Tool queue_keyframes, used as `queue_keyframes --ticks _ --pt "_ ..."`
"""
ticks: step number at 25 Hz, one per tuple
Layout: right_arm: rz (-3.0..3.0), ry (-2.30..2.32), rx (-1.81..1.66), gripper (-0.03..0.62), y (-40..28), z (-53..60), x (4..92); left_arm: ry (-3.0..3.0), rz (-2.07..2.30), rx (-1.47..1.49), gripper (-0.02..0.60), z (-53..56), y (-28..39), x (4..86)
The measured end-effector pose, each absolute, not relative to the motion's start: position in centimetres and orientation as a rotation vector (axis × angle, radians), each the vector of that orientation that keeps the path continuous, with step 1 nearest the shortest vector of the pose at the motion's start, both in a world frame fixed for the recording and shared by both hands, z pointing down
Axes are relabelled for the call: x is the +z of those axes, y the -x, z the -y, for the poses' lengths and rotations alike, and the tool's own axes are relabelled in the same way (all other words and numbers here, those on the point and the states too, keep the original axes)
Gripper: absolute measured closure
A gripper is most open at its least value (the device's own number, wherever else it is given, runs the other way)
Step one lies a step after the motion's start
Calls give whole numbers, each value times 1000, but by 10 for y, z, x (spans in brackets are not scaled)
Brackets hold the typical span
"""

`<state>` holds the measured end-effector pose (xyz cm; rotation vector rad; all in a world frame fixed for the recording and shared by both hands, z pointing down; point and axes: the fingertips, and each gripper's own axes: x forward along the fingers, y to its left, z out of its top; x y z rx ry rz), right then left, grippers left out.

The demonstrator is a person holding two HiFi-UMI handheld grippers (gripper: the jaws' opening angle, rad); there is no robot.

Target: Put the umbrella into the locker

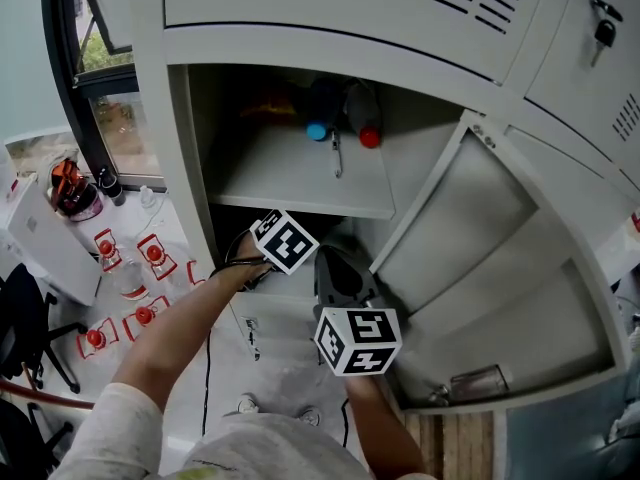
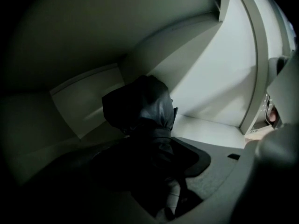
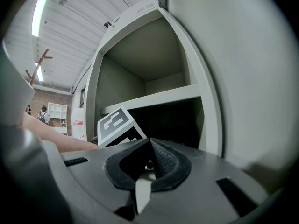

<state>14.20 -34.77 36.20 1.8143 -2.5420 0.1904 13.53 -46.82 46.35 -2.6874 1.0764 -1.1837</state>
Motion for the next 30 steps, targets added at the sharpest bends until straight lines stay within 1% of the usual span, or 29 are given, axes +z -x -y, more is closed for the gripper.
queue_keyframes --ticks 8,30 --pt "2541 -1808 201 591 -143 349 365 2668 -1075 -1206 322 469 -138 467" --pt "2552 -1806 198 591 -142 347 363 2709 -1066 -1093 322 467 -140 459"
